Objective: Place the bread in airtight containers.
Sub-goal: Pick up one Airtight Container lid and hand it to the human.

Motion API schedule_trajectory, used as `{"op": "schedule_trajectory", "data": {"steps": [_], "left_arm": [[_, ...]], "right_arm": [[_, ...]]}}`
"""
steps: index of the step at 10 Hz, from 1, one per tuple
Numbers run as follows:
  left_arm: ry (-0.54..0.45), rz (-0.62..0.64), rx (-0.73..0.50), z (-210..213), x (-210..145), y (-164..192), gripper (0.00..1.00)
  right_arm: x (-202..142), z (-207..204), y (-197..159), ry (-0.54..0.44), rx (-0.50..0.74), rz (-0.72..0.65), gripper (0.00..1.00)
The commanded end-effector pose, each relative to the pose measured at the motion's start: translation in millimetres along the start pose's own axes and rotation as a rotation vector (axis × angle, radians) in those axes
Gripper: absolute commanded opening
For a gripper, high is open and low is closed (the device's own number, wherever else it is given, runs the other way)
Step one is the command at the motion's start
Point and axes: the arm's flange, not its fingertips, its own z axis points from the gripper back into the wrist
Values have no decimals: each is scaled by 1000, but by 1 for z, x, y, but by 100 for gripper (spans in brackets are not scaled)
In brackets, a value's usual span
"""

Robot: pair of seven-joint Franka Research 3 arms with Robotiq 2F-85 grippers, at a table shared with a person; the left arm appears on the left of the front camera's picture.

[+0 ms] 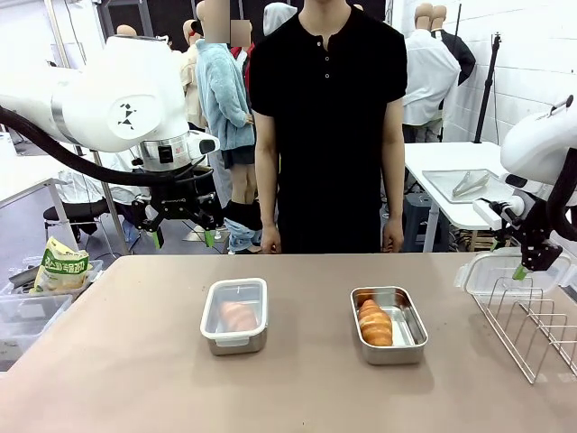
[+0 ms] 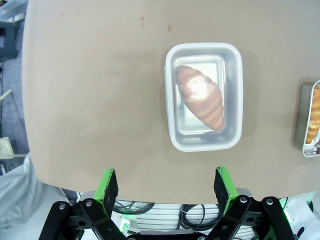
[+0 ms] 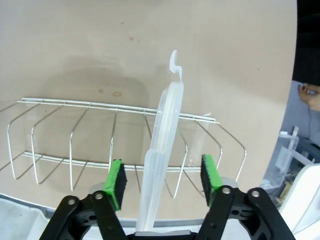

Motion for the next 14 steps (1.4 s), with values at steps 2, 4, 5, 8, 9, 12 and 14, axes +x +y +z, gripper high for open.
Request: {"op": "schedule_trajectory", "data": {"steps": [2, 4, 5, 8, 9, 12, 14], "left_arm": [[-1, 2, -4, 1, 0, 2, 100], [-1, 2, -4, 1, 0, 2, 100], [-1, 2, -4, 1, 0, 2, 100], [-1, 2, -4, 1, 0, 2, 100], [-1, 2, -4, 1, 0, 2, 100], [-1, 2, -4, 1, 0, 2, 100], [-1, 2, -4, 1, 0, 2, 100]], "right_arm": [[-2, 0, -2, -29, 12, 8, 22], [-2, 0, -2, -29, 12, 6, 0], [-2, 1, -2, -26, 9, 6, 0], [-4, 4, -3, -21, 4, -1, 0], [-2, 8, -3, -24, -1, -13, 0], [6, 32, -8, -59, -15, -16, 0], [22, 63, -12, -75, -48, 37, 0]]}}
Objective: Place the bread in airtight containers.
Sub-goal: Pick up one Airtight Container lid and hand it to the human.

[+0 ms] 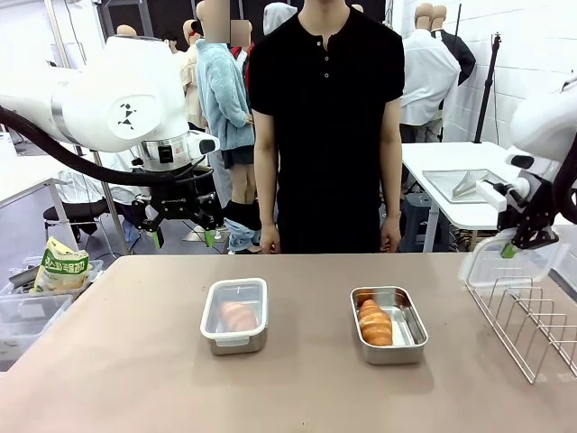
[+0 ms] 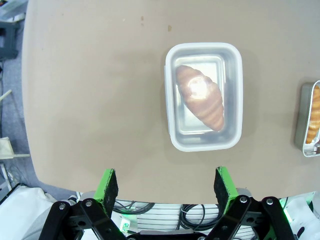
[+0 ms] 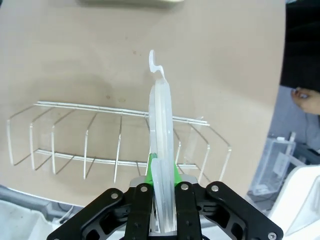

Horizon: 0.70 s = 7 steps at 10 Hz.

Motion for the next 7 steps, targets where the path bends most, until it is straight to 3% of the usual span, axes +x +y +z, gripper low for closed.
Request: {"op": "schedule_trajectory", "data": {"steps": [1, 4, 7], "left_arm": [[-1, 2, -4, 1, 0, 2, 100], [-1, 2, -4, 1, 0, 2, 100], [-1, 2, -4, 1, 0, 2, 100]], "right_arm": [[22, 28, -6, -53, -35, 40, 0], [51, 74, -1, -66, -46, 43, 0], [83, 123, -3, 1, -77, 127, 0]]}}
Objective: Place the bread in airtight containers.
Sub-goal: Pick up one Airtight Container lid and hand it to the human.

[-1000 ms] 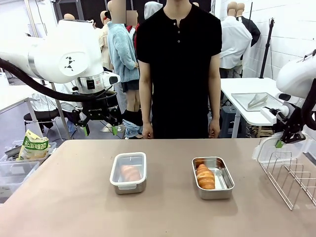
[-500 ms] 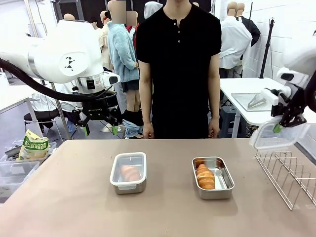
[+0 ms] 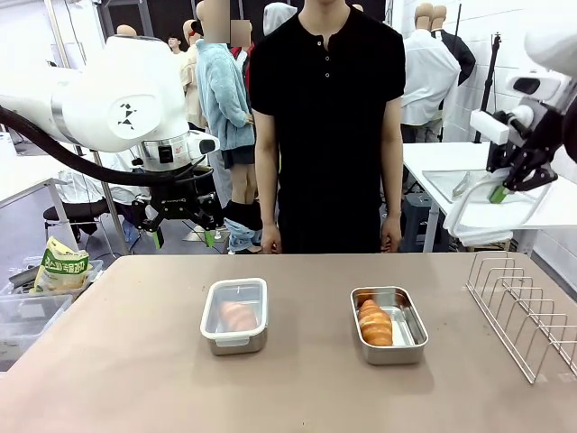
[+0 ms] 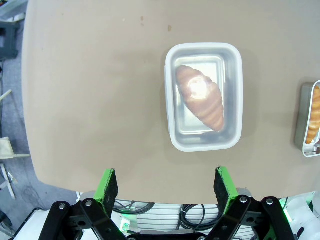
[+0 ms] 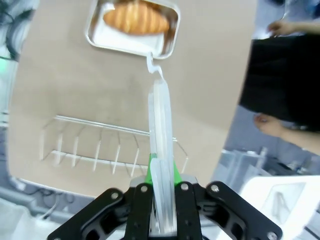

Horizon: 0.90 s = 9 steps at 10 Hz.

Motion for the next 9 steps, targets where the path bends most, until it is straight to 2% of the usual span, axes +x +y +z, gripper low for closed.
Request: {"op": "schedule_trajectory", "data": {"steps": [1, 3, 5, 7, 9], "left_arm": [[0, 2, -4, 1, 0, 2, 100], [0, 2, -4, 1, 0, 2, 100], [0, 2, -4, 1, 0, 2, 100], [0, 2, -4, 1, 0, 2, 100], [0, 2, -4, 1, 0, 2, 100]], "right_arm": [[16, 22, -10, 51, -14, 60, 0], [33, 48, -27, 93, -37, 166, 0], [57, 63, -46, 92, -115, 318, 0], [86, 63, -73, 60, -187, 498, 0], [103, 54, -99, -15, -277, 618, 0]]}}
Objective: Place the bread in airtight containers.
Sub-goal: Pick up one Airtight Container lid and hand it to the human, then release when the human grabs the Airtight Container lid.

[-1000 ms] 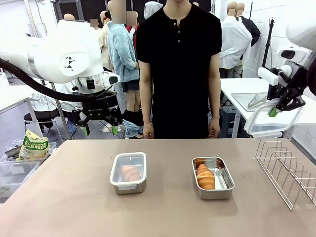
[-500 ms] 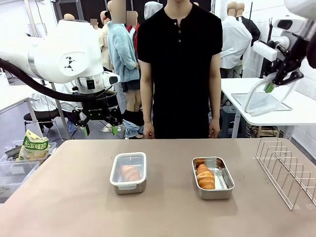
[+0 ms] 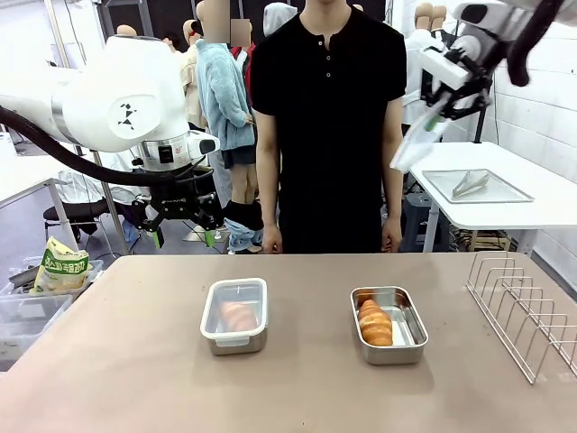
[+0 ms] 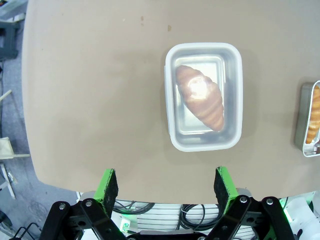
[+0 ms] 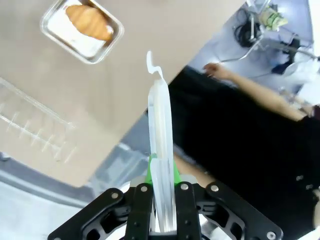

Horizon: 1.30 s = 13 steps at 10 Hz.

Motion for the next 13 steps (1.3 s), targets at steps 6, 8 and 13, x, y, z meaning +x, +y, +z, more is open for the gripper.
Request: {"op": "schedule_trajectory", "data": {"steps": [6, 8, 13], "left_arm": [[0, 3, -4, 1, 0, 3, 100], [0, 3, -4, 1, 0, 3, 100], [0, 3, -4, 1, 0, 3, 100]], "right_arm": [[-5, -30, -33, -72, -142, 108, 0], [-5, -30, -33, -72, -142, 108, 0], [-5, -30, -33, -72, -142, 108, 0]]}}
